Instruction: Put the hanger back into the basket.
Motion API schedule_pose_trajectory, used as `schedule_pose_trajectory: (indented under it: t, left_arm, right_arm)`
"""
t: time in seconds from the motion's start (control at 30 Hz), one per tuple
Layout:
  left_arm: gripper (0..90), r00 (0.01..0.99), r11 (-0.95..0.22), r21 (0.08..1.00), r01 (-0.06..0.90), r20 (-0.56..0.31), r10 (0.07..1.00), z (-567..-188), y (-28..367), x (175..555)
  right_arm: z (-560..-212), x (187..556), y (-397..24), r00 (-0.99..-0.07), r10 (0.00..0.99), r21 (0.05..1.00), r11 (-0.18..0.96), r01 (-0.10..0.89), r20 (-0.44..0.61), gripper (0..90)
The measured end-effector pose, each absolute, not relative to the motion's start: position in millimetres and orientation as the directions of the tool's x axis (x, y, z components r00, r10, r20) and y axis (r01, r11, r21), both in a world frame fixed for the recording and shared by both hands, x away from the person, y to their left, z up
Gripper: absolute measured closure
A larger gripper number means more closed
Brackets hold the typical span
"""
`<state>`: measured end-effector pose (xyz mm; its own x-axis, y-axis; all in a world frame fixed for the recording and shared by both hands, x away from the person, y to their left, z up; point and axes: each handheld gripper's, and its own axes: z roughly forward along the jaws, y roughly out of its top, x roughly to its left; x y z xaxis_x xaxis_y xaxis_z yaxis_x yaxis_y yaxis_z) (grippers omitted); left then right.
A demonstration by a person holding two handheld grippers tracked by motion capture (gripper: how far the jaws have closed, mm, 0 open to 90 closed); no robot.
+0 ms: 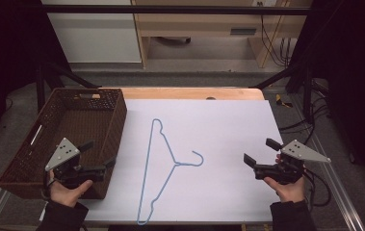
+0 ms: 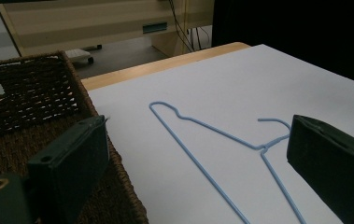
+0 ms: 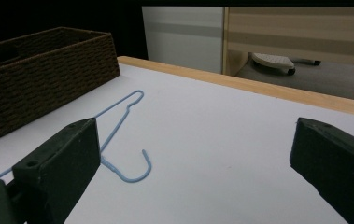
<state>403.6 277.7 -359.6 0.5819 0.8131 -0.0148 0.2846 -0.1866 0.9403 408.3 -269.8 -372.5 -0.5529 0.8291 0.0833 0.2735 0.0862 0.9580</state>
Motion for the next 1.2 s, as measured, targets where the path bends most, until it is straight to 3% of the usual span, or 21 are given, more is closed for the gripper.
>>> schedule_pose_trajectory:
  t: [0.7,1.2]
  left_arm:
    - [7.2,0.642,-0.242,0.929,0.28,0.006,0.767,-360.0,229.7,394.9]
    - [12.9,0.675,-0.339,0.87,0.36,0.008,0.738,-375.4,182.6,410.2]
  right_arm:
    - [-372.8,408.5,-262.9,-0.551,0.831,0.953,0.101,0.286,0.078,2.6]
    - [-375.0,410.2,-258.0,-0.546,0.834,0.946,0.109,0.304,0.079,2.4]
